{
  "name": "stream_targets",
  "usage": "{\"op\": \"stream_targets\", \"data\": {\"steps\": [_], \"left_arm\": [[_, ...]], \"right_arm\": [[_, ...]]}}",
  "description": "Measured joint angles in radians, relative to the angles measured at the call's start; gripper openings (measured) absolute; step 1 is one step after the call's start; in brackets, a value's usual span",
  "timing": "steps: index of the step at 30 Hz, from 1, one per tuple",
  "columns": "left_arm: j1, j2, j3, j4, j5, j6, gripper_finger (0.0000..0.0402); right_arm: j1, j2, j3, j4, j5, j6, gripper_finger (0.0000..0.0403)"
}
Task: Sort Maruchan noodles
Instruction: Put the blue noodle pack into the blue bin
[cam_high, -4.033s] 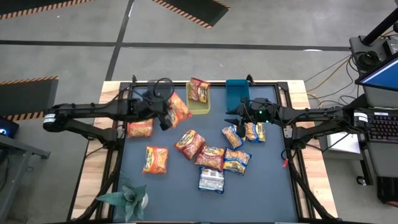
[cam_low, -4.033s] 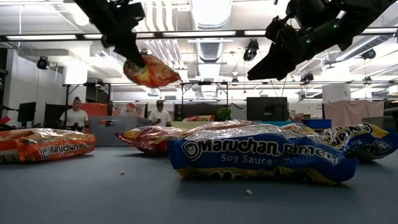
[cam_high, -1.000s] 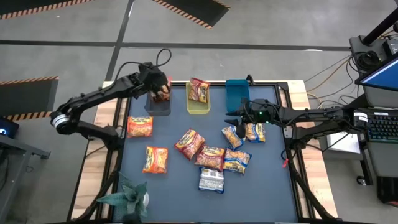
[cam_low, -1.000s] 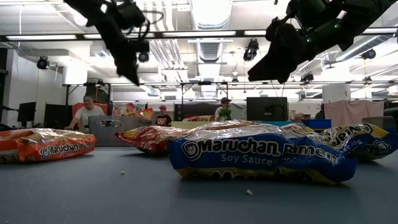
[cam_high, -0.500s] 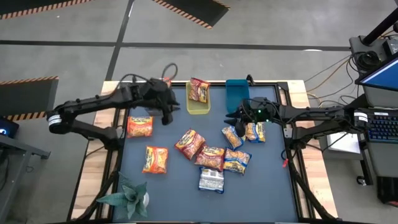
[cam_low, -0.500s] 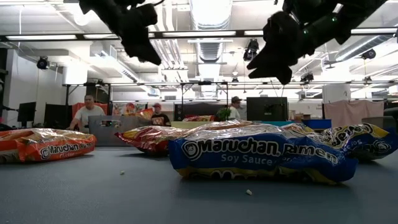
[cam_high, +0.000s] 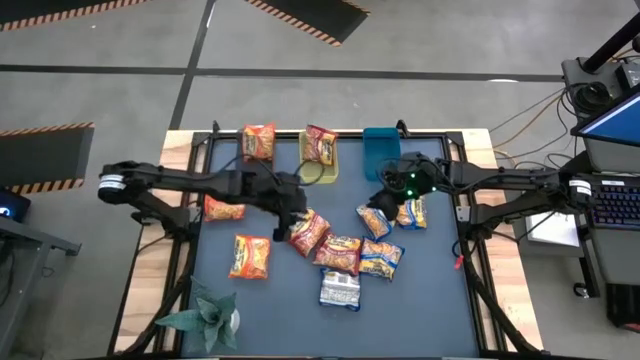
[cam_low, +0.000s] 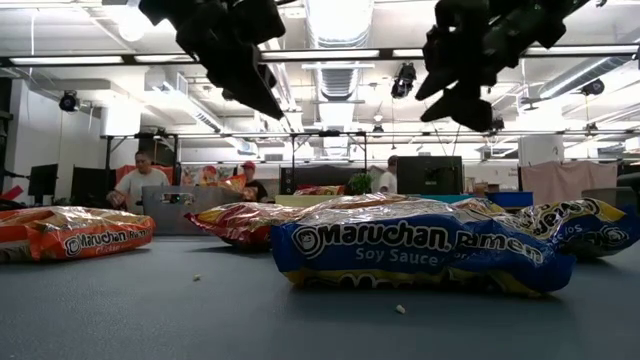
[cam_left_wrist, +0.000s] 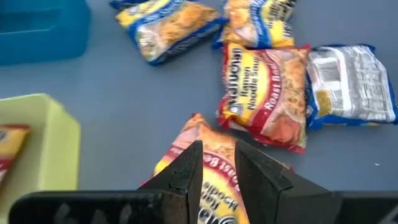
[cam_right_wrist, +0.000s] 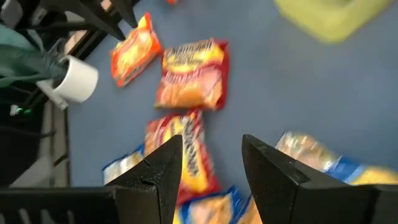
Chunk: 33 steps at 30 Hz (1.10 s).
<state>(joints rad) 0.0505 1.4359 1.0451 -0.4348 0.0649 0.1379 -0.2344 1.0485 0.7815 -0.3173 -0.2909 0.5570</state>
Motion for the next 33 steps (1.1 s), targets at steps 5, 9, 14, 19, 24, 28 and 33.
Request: {"op": "stream_targets", "data": {"steps": [5,9,14,19,24,28,33], "left_arm": [[-0.015,0.03,0.0,0.038,-0.001,0.021,0.0076],[-0.012,0.03,0.0,0.074,-0.004,0.044,0.0076],[-0.01,0.021,0.0,0.112,-0.007,0.07,0.0076],[-0.01,0.021,0.0,0.112,-0.031,0.059,0.0076],[-0.01,0.022,0.0,0.112,-0.032,0.043,0.0076],[-0.01,0.022,0.0,0.112,-0.032,0.033,0.0076],[-0.01,0.024,0.0,0.112,-0.032,0.032,0.0076]], "right_arm": [[0.041,0.001,0.022,-0.127,-0.032,0.107,0.0155],[0.07,0.035,0.063,-0.315,-0.007,0.165,0.0153],[0.082,0.116,0.108,-0.496,0.088,0.142,0.0143],[0.081,0.201,0.13,-0.512,0.146,0.082,0.0135],[0.081,0.273,0.141,-0.502,0.183,0.015,0.0133],[0.079,0.317,0.139,-0.495,0.198,-0.001,0.014],[0.079,0.358,0.136,-0.458,0.198,-0.022,0.0146]]}}
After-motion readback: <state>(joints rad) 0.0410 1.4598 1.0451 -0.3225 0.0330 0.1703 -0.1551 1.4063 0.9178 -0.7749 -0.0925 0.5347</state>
